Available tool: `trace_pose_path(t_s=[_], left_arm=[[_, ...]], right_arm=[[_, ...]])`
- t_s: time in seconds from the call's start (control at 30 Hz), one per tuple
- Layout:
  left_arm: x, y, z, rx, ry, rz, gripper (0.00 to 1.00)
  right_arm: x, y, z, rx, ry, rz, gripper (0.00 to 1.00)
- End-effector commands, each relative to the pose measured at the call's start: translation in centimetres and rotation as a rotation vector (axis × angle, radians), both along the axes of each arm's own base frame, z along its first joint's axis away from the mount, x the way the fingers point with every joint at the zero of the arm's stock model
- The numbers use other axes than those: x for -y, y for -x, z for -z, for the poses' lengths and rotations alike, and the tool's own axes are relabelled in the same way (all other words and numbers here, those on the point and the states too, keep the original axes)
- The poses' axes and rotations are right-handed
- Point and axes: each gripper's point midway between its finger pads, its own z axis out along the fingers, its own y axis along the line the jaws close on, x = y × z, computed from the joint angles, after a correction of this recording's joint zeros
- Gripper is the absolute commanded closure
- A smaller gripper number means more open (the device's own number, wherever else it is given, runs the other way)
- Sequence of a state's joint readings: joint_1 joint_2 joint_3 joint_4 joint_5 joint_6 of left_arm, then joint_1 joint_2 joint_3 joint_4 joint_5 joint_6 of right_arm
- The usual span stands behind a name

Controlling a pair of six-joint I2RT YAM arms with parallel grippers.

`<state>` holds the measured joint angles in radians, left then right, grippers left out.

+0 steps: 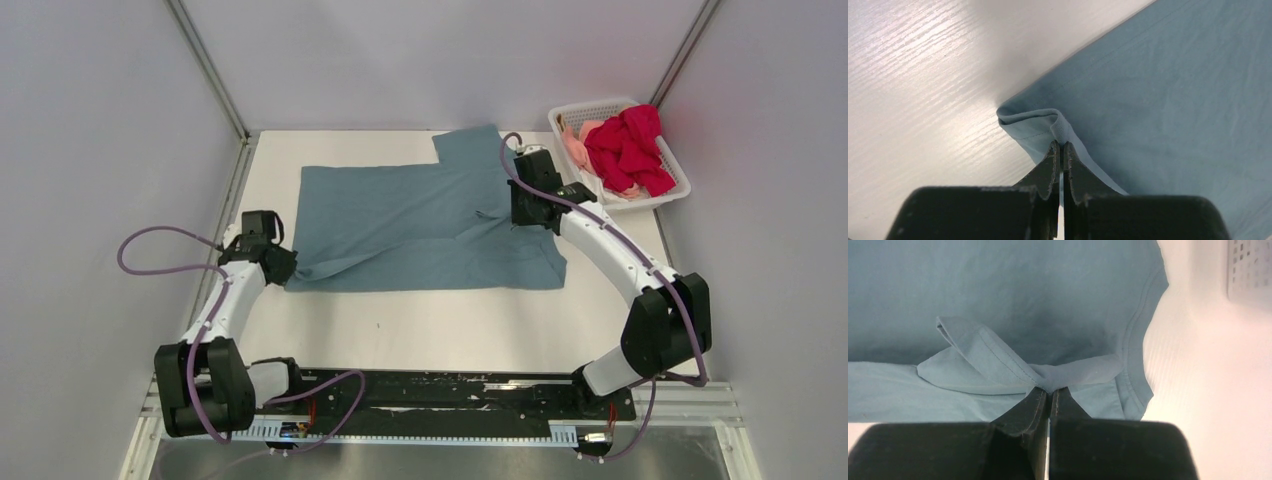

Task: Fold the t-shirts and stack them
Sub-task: Fold the flattened tshirt in 1/3 of the way

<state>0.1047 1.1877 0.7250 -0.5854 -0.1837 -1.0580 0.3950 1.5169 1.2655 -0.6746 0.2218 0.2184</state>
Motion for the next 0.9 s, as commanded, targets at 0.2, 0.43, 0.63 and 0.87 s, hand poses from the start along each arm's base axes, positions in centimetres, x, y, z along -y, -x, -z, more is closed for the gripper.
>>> trace_pose_path(t_s=[0.2, 0.43, 0.63, 0.87], left_arm=[[-1.5, -1.6, -1.4, 0.079, -0.028, -0.084, 1.0], [-2.1, -2.3, 0.1, 0.038, -0.024, -0.138, 0.97], [-2.9, -3.6, -0.1, 0.044, -0.014, -0.173, 0.15], [-3.9, -3.5, -5.0, 0.092, -0.066, -0.159, 0.0]], right_arm=[[-1.5, -3.3, -1.7, 0.102, -0.016, -0.092, 1.0], [-1.7, -7.2, -0.1, 0.146, 0.083, -0.147, 0.98], [-0.6, -13.2, 2.5, 0.145, 0.236, -0.141, 0.45], [1.2, -12.9, -2.5, 0.245, 0.271, 0.045, 0.03]])
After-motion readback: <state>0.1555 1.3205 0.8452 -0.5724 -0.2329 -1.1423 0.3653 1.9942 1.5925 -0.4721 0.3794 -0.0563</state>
